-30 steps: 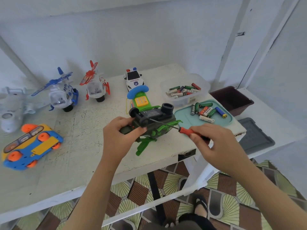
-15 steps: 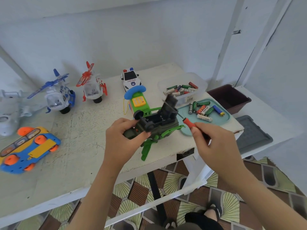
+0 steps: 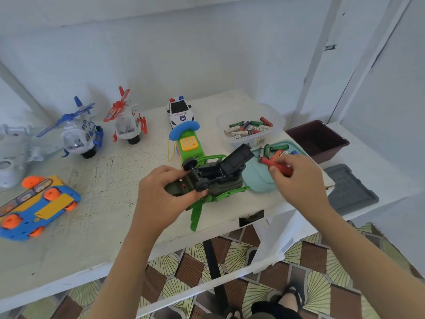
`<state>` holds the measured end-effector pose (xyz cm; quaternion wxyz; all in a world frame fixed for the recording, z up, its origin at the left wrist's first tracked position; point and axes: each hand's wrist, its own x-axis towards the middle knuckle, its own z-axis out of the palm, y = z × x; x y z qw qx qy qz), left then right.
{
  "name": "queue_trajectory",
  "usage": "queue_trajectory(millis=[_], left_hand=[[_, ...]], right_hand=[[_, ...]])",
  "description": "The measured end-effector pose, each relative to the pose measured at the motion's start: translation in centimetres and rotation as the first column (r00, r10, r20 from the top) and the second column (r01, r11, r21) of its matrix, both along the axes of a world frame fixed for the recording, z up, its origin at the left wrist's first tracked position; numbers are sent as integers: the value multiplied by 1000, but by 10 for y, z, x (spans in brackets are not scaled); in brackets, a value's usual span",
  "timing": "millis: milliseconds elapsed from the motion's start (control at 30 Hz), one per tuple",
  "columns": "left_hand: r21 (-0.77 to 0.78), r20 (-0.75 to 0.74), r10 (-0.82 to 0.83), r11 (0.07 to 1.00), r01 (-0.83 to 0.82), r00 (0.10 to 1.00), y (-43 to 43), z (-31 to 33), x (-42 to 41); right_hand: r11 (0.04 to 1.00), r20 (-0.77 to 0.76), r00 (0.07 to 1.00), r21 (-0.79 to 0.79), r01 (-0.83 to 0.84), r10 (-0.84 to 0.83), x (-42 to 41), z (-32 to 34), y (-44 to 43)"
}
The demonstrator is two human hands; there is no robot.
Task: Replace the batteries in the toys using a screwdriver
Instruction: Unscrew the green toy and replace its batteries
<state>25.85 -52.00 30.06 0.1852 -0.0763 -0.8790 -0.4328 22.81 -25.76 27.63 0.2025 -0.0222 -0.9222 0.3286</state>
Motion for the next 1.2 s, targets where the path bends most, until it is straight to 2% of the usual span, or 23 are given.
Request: queue_trajectory(millis=[67, 133, 200, 300, 333, 467, 667, 733, 833, 900, 1000, 1133, 1200], left_hand=[[-6, 7, 12, 1000, -12, 1000, 1, 1, 0], [-16, 14, 24, 1000, -24, 1000, 4, 2, 0], [-9, 14, 22, 1000, -22, 1000, 6, 4, 0], [24, 24, 18, 1000, -19, 1000, 6, 5, 0], [36, 36, 22, 999, -24, 999, 7, 4, 0], [58, 88, 44, 997, -50, 995, 6, 3, 1], [130, 158, 4, 991, -25, 987, 2, 6, 3], [124, 158, -22, 992, 2, 987, 1, 7, 3], [80, 152, -45, 996, 33, 987, 1, 8, 3], [73, 141, -53, 996, 43, 989, 2, 9, 4], [47, 101, -59, 997, 55, 993, 3, 8, 4], [47, 86, -71, 997, 67, 994, 2, 7, 4], [65, 103, -79, 995, 72, 992, -1, 4, 3]], right_hand=[[986, 8, 1000, 168, 7, -9, -6, -8, 3], [971, 36, 999, 238, -17, 9, -10, -13, 5], [972, 78, 996, 229, -55, 38, -13, -15, 7], [997, 103, 994, 75, -35, 28, -18, -9, 11], [997, 120, 993, 75, -16, 7, -19, -7, 15], [969, 264, 964, 243, -53, -14, -22, 0, 33], [942, 349, 936, 298, -155, 44, -28, 3, 41], [969, 268, 961, 213, -129, 69, -28, 2, 41], [989, 76, 995, -143, -46, 57, -23, 5, 34], [937, -60, 997, -342, -68, 51, -18, 14, 25], [837, -226, 972, -517, -181, 70, -7, 38, 5], [702, -293, 919, -594, -392, 265, 10, 64, -28], [711, -289, 879, -516, -477, 380, 14, 65, -43]])
